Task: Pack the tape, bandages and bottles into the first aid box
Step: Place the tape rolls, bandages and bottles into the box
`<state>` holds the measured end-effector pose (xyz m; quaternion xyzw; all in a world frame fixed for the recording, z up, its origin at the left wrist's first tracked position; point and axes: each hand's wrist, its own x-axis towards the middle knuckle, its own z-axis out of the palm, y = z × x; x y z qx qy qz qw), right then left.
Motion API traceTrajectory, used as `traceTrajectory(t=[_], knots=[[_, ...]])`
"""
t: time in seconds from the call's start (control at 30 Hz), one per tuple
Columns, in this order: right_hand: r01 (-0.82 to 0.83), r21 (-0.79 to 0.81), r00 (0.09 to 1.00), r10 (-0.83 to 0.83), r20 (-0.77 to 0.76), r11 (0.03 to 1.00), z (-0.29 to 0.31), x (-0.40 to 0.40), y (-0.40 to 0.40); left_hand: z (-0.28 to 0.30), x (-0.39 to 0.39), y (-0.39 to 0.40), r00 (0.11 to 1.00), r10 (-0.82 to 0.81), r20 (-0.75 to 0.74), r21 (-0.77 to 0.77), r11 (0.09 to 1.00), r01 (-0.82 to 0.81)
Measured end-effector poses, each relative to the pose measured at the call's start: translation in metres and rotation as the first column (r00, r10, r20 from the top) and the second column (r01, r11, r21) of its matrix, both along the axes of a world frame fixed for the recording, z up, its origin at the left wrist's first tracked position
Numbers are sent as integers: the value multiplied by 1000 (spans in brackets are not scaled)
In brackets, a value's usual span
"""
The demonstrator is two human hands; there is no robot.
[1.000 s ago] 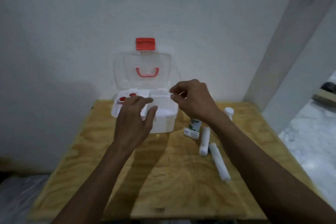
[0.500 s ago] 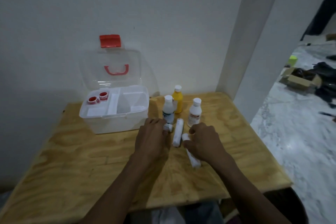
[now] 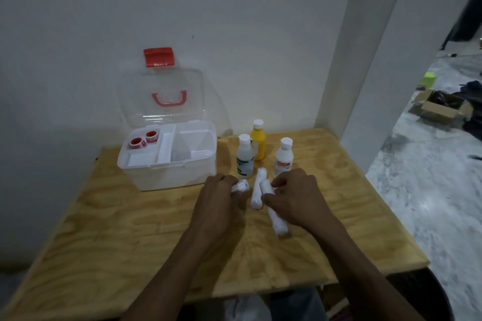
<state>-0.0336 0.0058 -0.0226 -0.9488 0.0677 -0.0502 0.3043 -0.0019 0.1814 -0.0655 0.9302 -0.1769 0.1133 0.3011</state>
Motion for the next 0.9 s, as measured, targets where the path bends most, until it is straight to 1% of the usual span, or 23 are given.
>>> traceTrajectory(t=[0.03, 0.1, 0.2, 0.3, 0.4, 0.47, 0.53, 0.67, 0.9], knots=[[-15, 36, 1000, 14, 18, 999, 9, -1, 3, 5, -5, 5, 1000, 0, 8, -58, 998, 1], [-48, 121, 998, 42, 56, 991, 27, -1, 15, 18, -14, 18, 999, 36, 36, -120, 992, -32], [-81, 219, 989, 50, 140, 972, 50, 10, 40, 42, -19, 45, 985, 145, 95, -179, 976, -126], [-114, 336, 982, 56, 179, 935, 64, 32, 73, 66, -15, 79, 963, 246, 115, -201, 955, -220], [-146, 379, 975, 67, 213, 914, 73, 59, 107, 82, -1, 115, 932, 327, 155, -158, 940, -303], [-161, 418, 972, 70, 223, 894, 77, 80, 129, 87, 12, 136, 912, 380, 152, -108, 924, -367], [-166, 417, 974, 83, 210, 894, 78, 100, 148, 89, 26, 152, 908, 395, 136, -34, 918, -395], [-176, 413, 979, 114, 170, 894, 77, 129, 177, 85, 49, 167, 920, 385, 69, 72, 918, -390], [-145, 300, 989, 127, 78, 943, 58, 154, 199, 78, 69, 170, 926, 377, 28, 241, 896, -372]])
